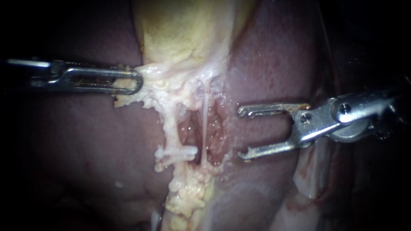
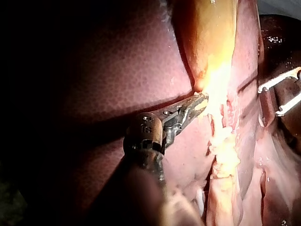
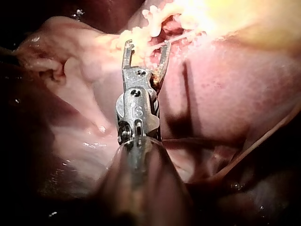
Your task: Going back second clip left tube
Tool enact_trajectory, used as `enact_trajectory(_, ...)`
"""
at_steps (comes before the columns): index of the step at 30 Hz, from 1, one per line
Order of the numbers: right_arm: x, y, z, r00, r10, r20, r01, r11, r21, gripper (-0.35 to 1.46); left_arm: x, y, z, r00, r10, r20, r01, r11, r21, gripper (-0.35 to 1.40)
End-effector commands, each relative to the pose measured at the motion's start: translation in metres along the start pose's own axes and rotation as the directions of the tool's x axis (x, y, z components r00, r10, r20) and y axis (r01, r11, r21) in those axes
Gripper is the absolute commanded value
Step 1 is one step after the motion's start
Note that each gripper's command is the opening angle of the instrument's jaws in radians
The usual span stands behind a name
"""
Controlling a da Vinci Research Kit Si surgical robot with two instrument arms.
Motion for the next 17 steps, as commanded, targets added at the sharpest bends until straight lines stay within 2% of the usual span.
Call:
enact_trajectory(1, 0.0000, 0.0000, 0.0001, 1.000, 0.000, 0.000, 0.000, 1.000, 0.000, 0.50, -0.0002, 0.0000, 0.0003, 1.0000, 0.000, 0.002, 0.000, 1.000, 0.001, -0.35)
enact_trajectory(6, 0.0000, 0.0000, 0.0001, 1.000, 0.000, 0.000, 0.000, 1.000, 0.000, 0.50, -0.0005, 0.0001, 0.0013, 1.0000, 0.003, 0.008, -0.003, 1.000, -0.003, -0.35)
enact_trajectory(17, 0.0000, 0.0000, 0.0001, 1.000, 0.000, -0.001, 0.000, 1.000, 0.002, 0.50, -0.0004, -0.0001, 0.0012, 0.9999, 0.004, 0.010, -0.004, 1.000, -0.005, -0.35)
